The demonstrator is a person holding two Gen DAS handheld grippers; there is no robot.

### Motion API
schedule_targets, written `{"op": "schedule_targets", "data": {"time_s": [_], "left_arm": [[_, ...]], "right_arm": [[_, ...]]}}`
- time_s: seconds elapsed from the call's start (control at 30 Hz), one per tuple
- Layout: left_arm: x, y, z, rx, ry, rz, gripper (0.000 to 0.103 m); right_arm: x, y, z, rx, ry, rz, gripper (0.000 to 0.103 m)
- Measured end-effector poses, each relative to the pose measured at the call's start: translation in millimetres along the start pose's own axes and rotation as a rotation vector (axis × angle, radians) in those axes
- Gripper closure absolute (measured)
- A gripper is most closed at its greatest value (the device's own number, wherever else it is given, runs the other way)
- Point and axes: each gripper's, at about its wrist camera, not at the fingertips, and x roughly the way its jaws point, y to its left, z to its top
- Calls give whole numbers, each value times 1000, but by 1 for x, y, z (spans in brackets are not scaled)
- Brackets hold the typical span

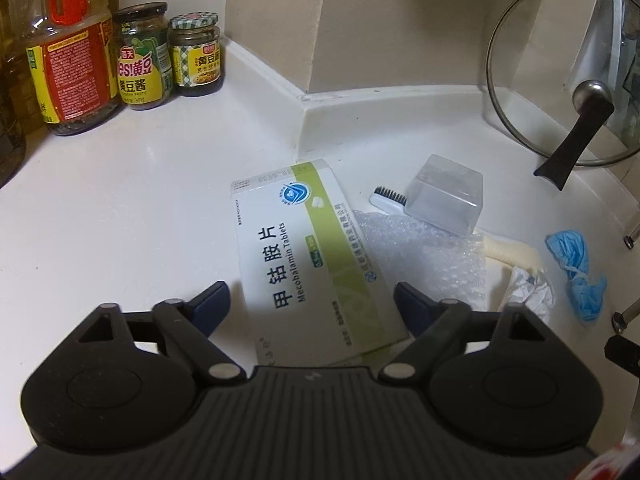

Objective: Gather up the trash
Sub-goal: 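Grasp the white medicine box with left gripper while right gripper grasps the blue glove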

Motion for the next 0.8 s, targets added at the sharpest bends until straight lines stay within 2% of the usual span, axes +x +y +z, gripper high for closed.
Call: {"op": "schedule_targets", "data": {"time_s": [0.03,0.17,0.33,0.57,0.8], "left_arm": [[0,0,1,1,0,-5,26],[-3,1,3,28,-18,-2,27],[-14,4,7,81,-78,20,30],[-29,13,13,127,-135,40,33],[-35,22,6,151,-115,51,33]], "right_arm": [[1,0,1,-2,-2,0,36],[5,3,4,-24,-25,-2,36],[14,7,8,-55,-49,-3,36],[32,14,16,-114,-80,-62,37],[57,19,24,-188,-73,-115,41]]}}
